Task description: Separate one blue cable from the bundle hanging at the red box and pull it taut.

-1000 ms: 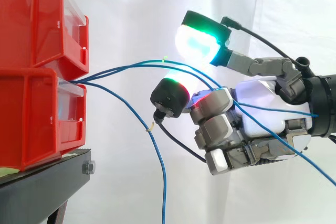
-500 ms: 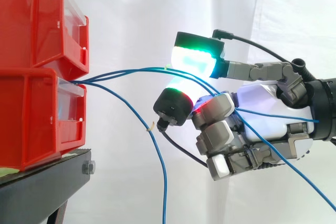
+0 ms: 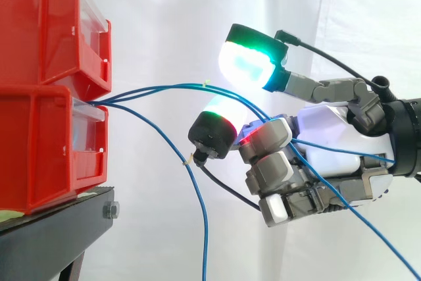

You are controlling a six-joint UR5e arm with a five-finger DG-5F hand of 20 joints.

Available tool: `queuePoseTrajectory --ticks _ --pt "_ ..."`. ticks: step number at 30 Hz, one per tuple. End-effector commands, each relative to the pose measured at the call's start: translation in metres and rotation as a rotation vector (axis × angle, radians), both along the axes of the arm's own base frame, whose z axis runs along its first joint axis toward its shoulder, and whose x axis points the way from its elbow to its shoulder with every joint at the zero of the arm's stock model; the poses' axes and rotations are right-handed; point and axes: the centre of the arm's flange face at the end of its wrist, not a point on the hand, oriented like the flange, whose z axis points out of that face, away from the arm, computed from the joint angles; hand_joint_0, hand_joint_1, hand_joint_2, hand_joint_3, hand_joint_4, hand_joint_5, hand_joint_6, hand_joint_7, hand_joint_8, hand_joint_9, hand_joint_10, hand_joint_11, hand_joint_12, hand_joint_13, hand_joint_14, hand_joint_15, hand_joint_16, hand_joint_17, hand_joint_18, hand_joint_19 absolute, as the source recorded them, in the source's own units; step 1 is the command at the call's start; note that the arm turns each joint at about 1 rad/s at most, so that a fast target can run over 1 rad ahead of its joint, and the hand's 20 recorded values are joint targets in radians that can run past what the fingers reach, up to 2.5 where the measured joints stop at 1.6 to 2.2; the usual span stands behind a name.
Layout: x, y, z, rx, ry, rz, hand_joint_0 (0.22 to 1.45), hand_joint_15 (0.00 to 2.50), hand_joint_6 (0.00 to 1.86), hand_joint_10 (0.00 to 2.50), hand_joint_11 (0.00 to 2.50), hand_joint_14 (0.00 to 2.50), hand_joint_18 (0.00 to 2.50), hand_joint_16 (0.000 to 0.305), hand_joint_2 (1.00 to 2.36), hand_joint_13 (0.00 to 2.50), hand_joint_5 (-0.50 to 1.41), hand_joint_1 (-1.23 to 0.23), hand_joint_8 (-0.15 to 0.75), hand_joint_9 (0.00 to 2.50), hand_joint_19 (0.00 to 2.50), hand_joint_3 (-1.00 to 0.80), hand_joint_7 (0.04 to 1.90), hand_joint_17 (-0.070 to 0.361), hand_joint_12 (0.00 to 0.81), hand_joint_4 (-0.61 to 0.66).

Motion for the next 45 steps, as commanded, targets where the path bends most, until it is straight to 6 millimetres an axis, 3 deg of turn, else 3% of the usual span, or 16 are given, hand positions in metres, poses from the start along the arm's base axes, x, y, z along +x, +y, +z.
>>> queuePoseTrajectory --ticks 1,8,12,16,25,29,32,38,45 --pt "0.000 0.000 0.000 0.000 0.001 0.000 0.56 1.06 0.73 0.02 1.29 0.03 0.80 0.056 1.00 1.01 -0.13 -0.71 0.285 1.10 0.77 -0.44 1.26 0.125 0.415 0.10" --pt "0.000 0.000 0.000 0.000 0.001 0.000 0.58 1.05 0.83 0.02 1.28 0.03 0.86 0.059 1.02 1.04 -0.14 -0.75 0.310 1.13 0.73 -0.13 1.23 0.133 0.439 0.01" --pt "0.000 0.000 0.000 0.000 -0.001 0.000 0.58 1.05 0.84 0.02 1.28 0.03 0.87 0.060 1.02 1.04 -0.14 -0.76 0.314 1.13 0.73 -0.09 1.25 0.135 0.440 0.00" --pt "0.000 0.000 0.000 0.000 -0.001 0.000 0.57 1.05 0.83 0.02 1.29 0.03 0.84 0.058 1.02 1.03 -0.15 -0.75 0.300 1.12 0.74 -0.17 1.24 0.132 0.434 0.05" --pt "0.000 0.000 0.001 0.000 -0.001 0.000 0.59 0.98 0.87 0.02 1.26 0.03 0.89 0.064 1.02 1.01 -0.14 -0.76 0.336 1.14 0.68 0.01 1.29 0.143 0.460 -0.03" --pt "0.000 0.000 0.000 -0.003 0.001 0.003 0.59 0.41 0.87 0.02 0.60 0.01 0.71 0.062 1.01 0.71 -0.13 -0.77 0.304 0.88 0.44 0.02 1.25 0.140 0.420 -0.05" --pt "0.000 0.001 0.001 -0.003 0.001 0.005 0.59 0.25 0.86 0.01 0.28 0.01 0.63 0.061 1.01 0.62 -0.12 -0.78 0.292 0.68 0.31 0.03 1.26 0.138 0.411 -0.06" --pt "-0.002 0.001 -0.001 -0.003 0.020 0.019 0.58 0.13 0.85 0.00 0.03 0.00 0.51 0.060 1.01 0.50 -0.12 -0.79 0.246 0.50 0.18 0.03 1.26 0.134 0.385 -0.09" --pt "-0.012 0.002 0.010 -0.021 0.063 0.072 0.58 0.11 0.84 0.00 0.00 0.00 0.45 0.060 1.00 0.45 -0.12 -0.80 0.215 0.41 0.16 0.02 1.28 0.135 0.381 -0.09"
